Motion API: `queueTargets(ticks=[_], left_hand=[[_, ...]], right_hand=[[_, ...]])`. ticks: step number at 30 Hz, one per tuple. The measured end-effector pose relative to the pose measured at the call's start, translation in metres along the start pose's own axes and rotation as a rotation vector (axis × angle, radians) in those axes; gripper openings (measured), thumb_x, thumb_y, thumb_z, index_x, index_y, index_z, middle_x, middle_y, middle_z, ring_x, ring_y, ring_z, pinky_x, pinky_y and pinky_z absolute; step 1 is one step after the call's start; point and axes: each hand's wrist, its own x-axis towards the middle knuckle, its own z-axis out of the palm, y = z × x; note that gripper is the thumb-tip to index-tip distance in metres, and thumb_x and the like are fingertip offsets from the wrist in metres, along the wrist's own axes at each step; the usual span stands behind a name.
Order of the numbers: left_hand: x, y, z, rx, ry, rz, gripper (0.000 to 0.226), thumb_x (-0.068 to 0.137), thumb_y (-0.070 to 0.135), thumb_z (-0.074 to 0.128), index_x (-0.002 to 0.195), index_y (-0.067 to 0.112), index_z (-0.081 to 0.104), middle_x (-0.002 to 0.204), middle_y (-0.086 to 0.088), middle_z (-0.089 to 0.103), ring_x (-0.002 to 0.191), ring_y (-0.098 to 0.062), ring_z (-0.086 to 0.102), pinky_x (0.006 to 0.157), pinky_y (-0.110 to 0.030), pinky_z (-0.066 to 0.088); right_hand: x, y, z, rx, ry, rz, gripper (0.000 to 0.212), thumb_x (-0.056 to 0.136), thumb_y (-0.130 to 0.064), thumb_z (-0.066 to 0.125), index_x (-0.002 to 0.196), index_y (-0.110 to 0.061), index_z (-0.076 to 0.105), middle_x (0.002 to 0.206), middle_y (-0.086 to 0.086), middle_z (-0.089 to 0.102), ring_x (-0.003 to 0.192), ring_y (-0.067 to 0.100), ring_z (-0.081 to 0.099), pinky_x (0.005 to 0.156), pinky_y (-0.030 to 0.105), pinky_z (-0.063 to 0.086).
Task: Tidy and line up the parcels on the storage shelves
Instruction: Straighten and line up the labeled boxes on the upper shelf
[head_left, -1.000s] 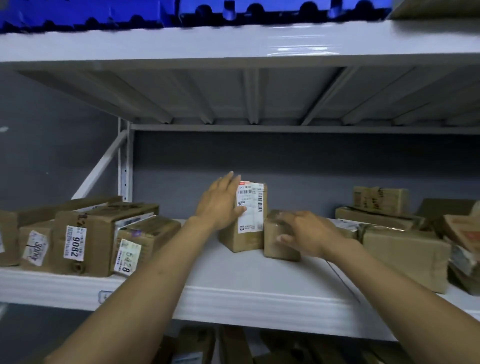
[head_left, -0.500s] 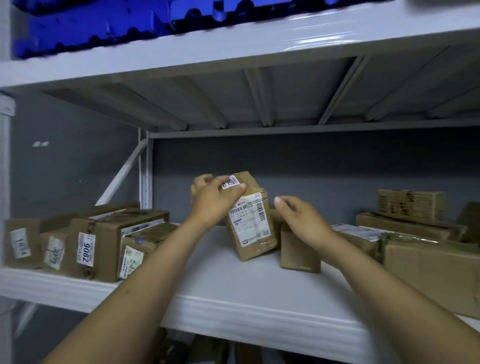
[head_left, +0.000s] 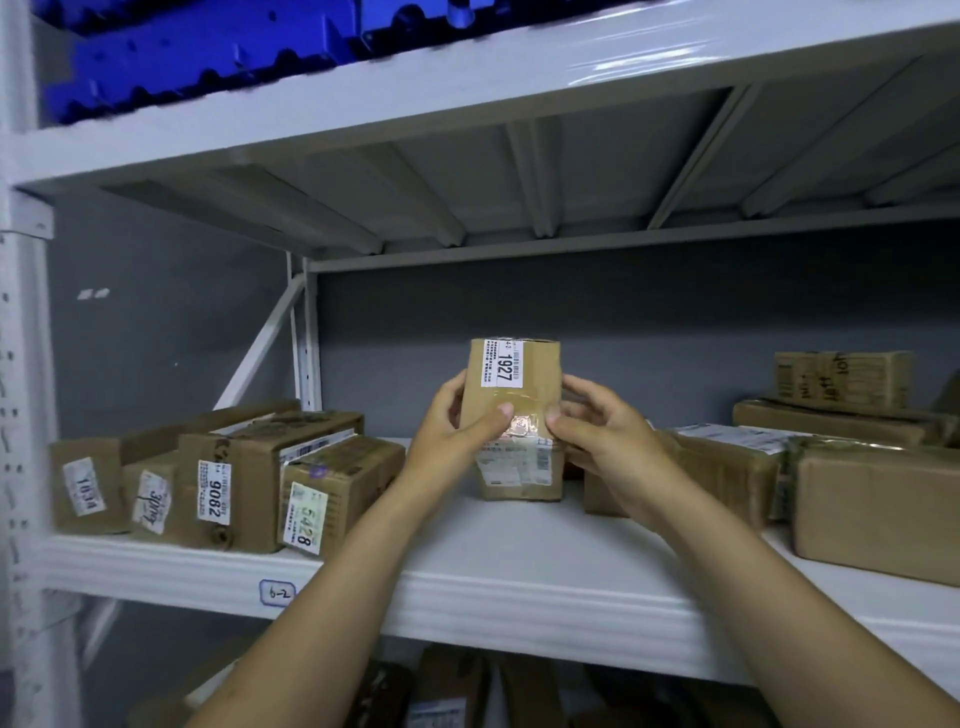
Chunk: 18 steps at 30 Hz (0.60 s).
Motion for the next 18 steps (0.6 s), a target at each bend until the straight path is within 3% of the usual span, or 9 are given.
queueTargets(ticks=[3, 6, 8, 10, 12, 13, 15, 18], left_hand=[[-0.007, -0.004, -0.007, -0.042, -0.088, -0.023, 0.076, 0.061, 0.04, 0.08, 0.131, 0.033, 0.05, 0.124, 0.005, 0.065, 0.115, -0.016, 0.061, 0.1, -0.041, 0.048], [-0.017, -0.001, -0.01, -0.026, -0.118, -0.05, 0.066, 0.068, 0.029, 0.08, 0.126, 0.039, 0.05, 0.122, 0.005, 0.067, 0.113, -0.017, 0.063, 0.1, -0.045, 0.048], [-0.026, 0.005, -0.009, 0.077, -0.131, -0.059, 0.07, 0.075, 0.025, 0.079, 0.133, 0.039, 0.042, 0.132, 0.005, 0.06, 0.113, -0.012, 0.061, 0.099, -0.038, 0.05], [-0.035, 0.012, -0.008, 0.22, -0.167, -0.062, 0.092, 0.08, 0.026, 0.077, 0.148, 0.039, 0.016, 0.142, 0.015, 0.044, 0.111, 0.004, 0.056, 0.092, -0.022, 0.051], [-0.041, 0.017, -0.008, 0.325, -0.171, -0.044, 0.108, 0.08, 0.031, 0.076, 0.15, 0.042, -0.005, 0.138, 0.022, 0.038, 0.101, 0.018, 0.051, 0.087, -0.012, 0.045], [-0.043, 0.019, -0.007, 0.345, -0.147, -0.029, 0.108, 0.08, 0.032, 0.076, 0.15, 0.042, -0.005, 0.136, 0.021, 0.039, 0.1, 0.018, 0.05, 0.089, -0.014, 0.043], [-0.045, 0.021, -0.008, 0.36, -0.053, -0.008, 0.092, 0.08, 0.033, 0.077, 0.148, 0.039, 0.014, 0.126, 0.019, 0.049, 0.103, 0.008, 0.051, 0.097, -0.028, 0.047], [-0.047, 0.02, -0.01, 0.368, 0.072, -0.054, 0.057, 0.081, 0.032, 0.075, 0.129, 0.028, 0.044, 0.107, 0.014, 0.062, 0.099, -0.005, 0.061, 0.092, -0.043, 0.053]], right_hand=[[-0.008, 0.004, -0.001, -0.044, 0.027, -0.025, 0.071, 0.084, -0.005, 0.071, 0.143, -0.027, 0.039, 0.099, 0.0, 0.069, 0.096, 0.016, 0.069, 0.089, 0.037, 0.055], [-0.015, 0.001, -0.001, -0.12, 0.091, -0.052, 0.084, 0.081, -0.021, 0.076, 0.148, -0.034, 0.028, 0.102, -0.005, 0.065, 0.1, 0.013, 0.066, 0.093, 0.041, 0.053], [-0.019, -0.003, 0.0, -0.216, 0.105, -0.079, 0.085, 0.08, -0.029, 0.076, 0.148, -0.035, 0.027, 0.115, -0.009, 0.061, 0.106, 0.008, 0.061, 0.097, 0.035, 0.05], [-0.022, -0.005, 0.002, -0.271, 0.062, -0.107, 0.088, 0.077, -0.033, 0.078, 0.149, -0.035, 0.027, 0.13, -0.008, 0.055, 0.114, 0.007, 0.057, 0.101, 0.033, 0.047], [-0.026, -0.008, 0.004, -0.298, -0.005, -0.116, 0.089, 0.074, -0.033, 0.08, 0.147, -0.038, 0.028, 0.135, -0.011, 0.051, 0.118, 0.006, 0.054, 0.098, 0.03, 0.048], [-0.028, -0.01, 0.004, -0.321, -0.045, -0.117, 0.087, 0.074, -0.032, 0.082, 0.144, -0.041, 0.031, 0.134, -0.015, 0.052, 0.116, 0.003, 0.055, 0.09, 0.025, 0.05], [-0.034, -0.013, 0.005, -0.405, -0.14, -0.109, 0.087, 0.071, -0.031, 0.083, 0.14, -0.048, 0.031, 0.132, -0.017, 0.053, 0.11, -0.003, 0.057, 0.08, 0.016, 0.049], [-0.041, -0.012, 0.004, -0.694, -0.239, -0.107, 0.116, 0.056, -0.052, 0.084, 0.14, -0.065, 0.006, 0.153, -0.011, 0.029, 0.136, 0.007, 0.036, 0.107, 0.034, 0.041]])
